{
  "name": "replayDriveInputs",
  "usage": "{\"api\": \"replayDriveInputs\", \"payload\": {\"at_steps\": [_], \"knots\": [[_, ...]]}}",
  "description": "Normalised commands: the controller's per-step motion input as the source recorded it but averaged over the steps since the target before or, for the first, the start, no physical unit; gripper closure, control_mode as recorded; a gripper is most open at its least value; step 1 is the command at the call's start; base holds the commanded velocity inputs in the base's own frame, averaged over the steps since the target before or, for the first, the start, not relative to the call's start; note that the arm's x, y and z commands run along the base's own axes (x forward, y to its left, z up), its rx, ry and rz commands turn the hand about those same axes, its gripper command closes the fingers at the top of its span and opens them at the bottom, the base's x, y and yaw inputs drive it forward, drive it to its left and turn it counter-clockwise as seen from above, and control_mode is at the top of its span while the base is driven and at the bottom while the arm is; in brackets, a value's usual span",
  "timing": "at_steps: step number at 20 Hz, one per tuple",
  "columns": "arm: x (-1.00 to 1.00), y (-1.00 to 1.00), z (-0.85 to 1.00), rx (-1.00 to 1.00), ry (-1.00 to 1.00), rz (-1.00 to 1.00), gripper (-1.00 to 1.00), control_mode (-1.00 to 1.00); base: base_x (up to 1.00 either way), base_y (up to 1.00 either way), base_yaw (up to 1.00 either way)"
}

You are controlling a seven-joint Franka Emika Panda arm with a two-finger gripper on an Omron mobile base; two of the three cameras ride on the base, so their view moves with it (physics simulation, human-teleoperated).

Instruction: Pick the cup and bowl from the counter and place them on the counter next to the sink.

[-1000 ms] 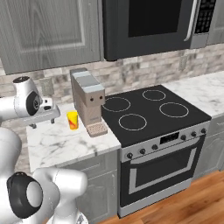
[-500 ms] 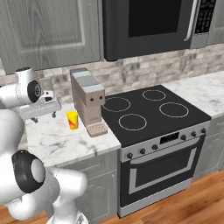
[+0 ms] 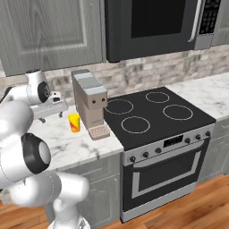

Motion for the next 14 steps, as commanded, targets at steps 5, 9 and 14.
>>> {"api": "replayDriveInputs", "payload": {"at_steps": [5, 9, 14], "knots": [[0.4, 0.0, -0.07, 0.0, 0.0, 0.03, -1.0, -1.0, 0.0, 0.0, 0.0], [0.25, 0.0, 0.0, 0.0, 0.02, 0.02, -1.0, -1.0, 0.0, 0.0, 0.0], [0.13, 0.0, -0.07, 0.0, 0.01, 0.02, -1.0, -1.0, 0.0, 0.0, 0.0]]}}
